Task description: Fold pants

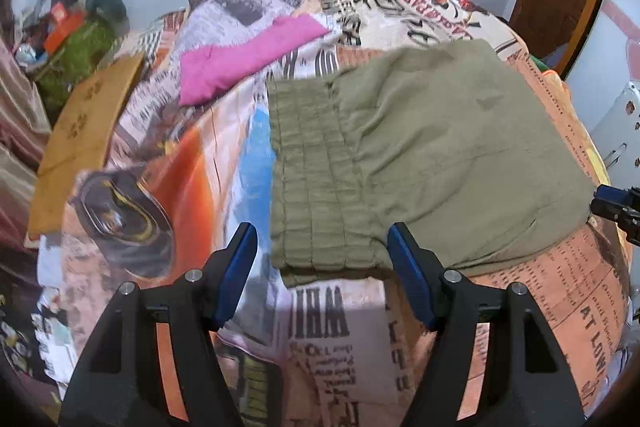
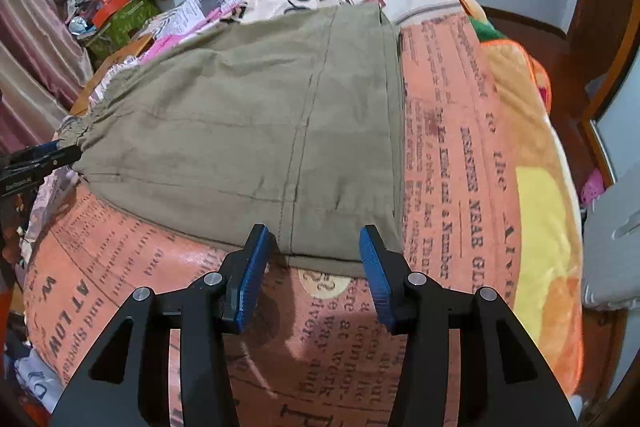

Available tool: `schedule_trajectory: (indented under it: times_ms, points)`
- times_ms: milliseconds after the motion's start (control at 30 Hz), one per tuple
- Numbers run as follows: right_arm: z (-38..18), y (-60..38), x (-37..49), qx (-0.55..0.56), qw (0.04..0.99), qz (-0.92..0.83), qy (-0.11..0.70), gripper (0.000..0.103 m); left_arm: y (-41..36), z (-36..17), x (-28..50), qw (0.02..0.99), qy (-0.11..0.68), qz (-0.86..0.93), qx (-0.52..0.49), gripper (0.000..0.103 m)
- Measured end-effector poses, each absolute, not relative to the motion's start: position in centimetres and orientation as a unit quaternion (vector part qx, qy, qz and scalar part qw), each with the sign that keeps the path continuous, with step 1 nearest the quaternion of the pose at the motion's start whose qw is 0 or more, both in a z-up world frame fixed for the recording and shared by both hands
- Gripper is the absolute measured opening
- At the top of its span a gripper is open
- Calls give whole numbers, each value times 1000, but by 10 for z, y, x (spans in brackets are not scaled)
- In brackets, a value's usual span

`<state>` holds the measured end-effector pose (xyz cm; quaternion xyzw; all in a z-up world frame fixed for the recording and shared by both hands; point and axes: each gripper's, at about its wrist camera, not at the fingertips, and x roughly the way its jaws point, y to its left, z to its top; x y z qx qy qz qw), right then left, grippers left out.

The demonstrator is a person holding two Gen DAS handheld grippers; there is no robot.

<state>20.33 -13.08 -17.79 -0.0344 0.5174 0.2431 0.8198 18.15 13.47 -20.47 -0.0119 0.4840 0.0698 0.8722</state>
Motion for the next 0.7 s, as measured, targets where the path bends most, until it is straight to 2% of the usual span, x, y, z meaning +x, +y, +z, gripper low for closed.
schedule_trajectory:
  times_ms: [333, 633, 700]
  points:
    - [-149, -125, 237, -23, 848, 241, 472, 48, 155, -159, 217, 899, 428, 92, -10, 69]
    - [-138, -113, 292, -38, 867, 237, 437, 48, 184, -177, 271, 888, 449, 98, -34, 69]
    - [-139, -112, 305, -39, 869, 235, 434, 52, 187, -185, 283, 883, 458, 96, -35, 69]
